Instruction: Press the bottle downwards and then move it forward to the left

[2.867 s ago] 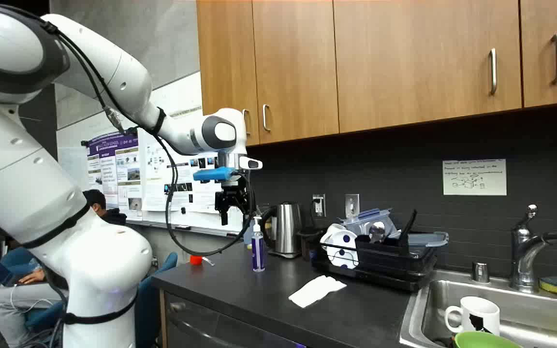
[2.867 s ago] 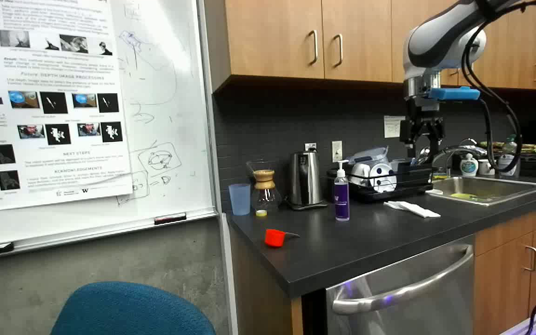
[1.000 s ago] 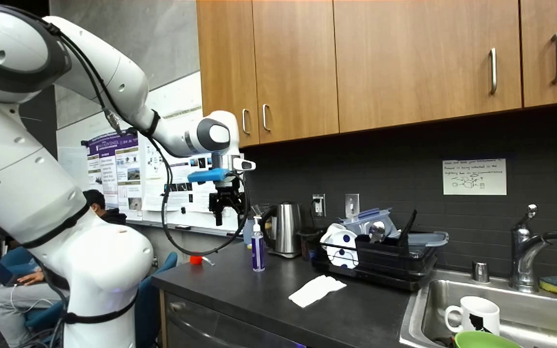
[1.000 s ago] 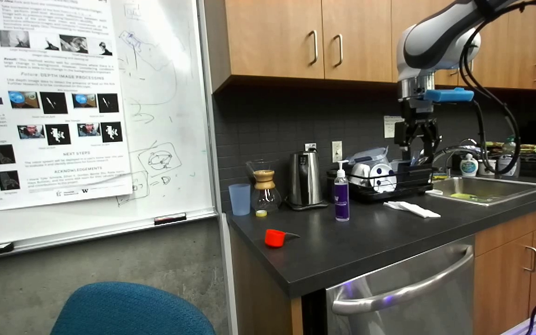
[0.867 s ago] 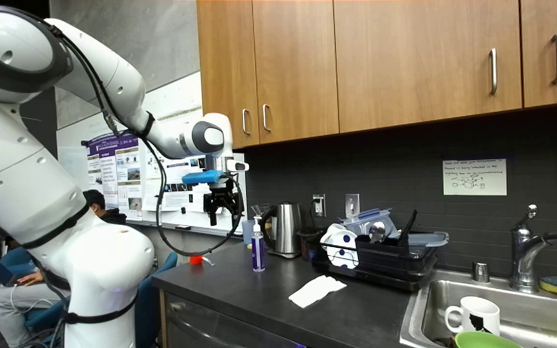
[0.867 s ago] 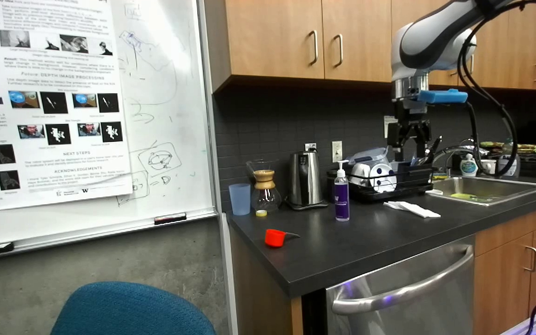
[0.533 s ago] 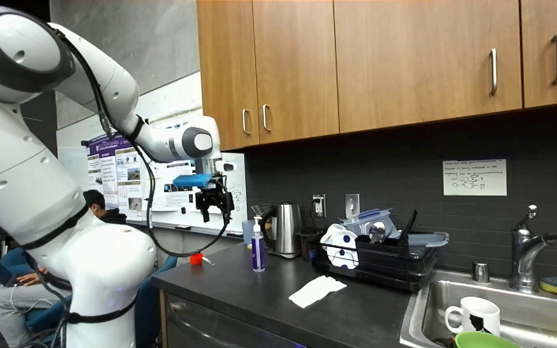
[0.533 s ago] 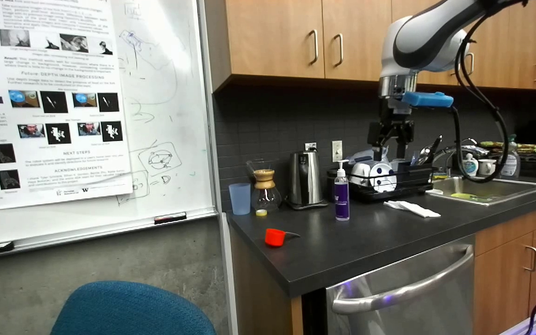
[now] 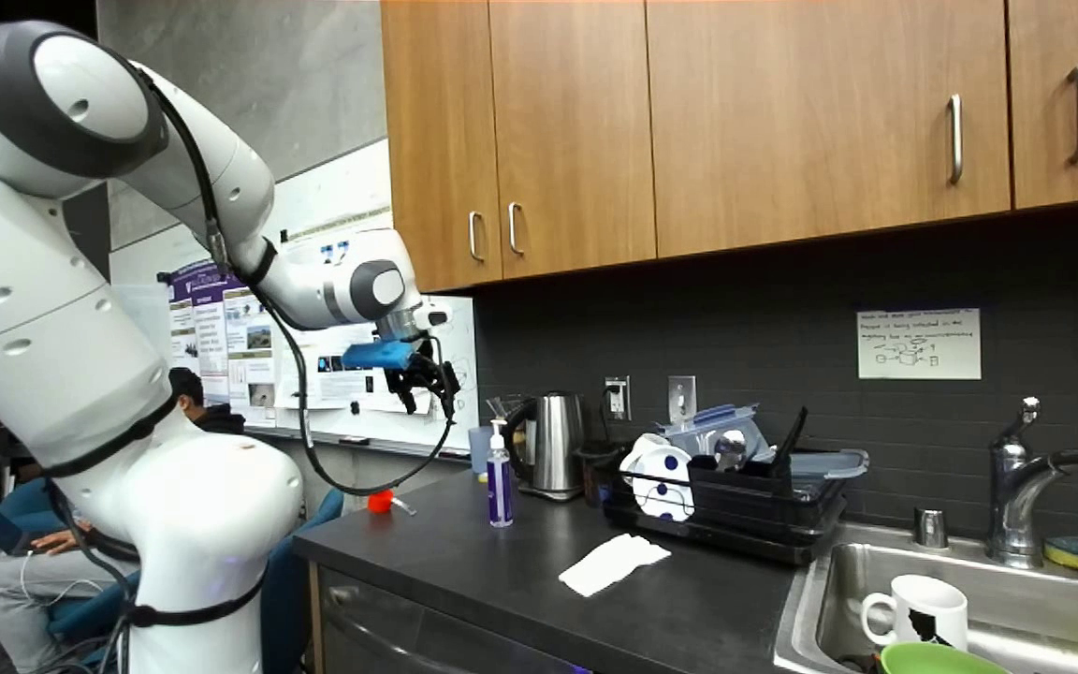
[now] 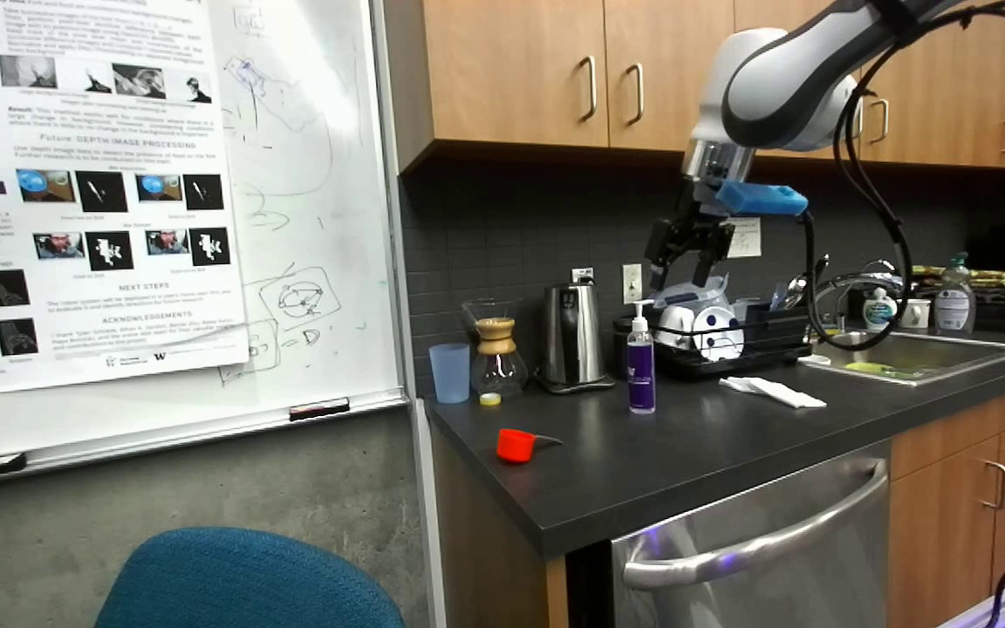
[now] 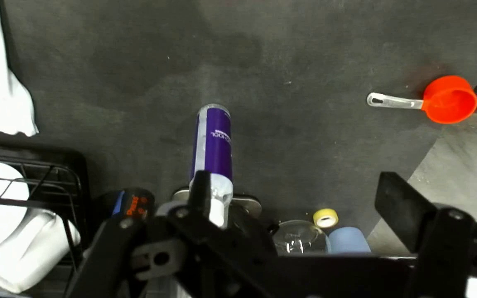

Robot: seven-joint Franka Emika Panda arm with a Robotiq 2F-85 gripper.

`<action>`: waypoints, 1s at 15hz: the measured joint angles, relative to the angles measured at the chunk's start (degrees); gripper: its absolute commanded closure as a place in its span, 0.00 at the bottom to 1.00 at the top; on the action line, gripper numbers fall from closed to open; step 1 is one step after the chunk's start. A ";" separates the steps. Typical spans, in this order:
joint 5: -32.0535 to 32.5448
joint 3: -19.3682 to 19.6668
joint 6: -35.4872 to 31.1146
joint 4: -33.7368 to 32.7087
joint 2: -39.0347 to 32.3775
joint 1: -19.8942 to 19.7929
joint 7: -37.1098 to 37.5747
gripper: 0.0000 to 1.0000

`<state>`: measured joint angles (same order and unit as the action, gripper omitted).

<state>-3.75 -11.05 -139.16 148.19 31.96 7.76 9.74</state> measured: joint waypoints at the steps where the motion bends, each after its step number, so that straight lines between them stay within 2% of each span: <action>1: 0.68 -0.23 -1.88 -0.04 -0.54 -0.30 0.27 0.00; 15: 3.58 -0.74 -6.91 -1.61 -4.30 -1.13 0.59 0.00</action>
<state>-0.18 -11.79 -146.07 146.58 27.66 6.63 10.33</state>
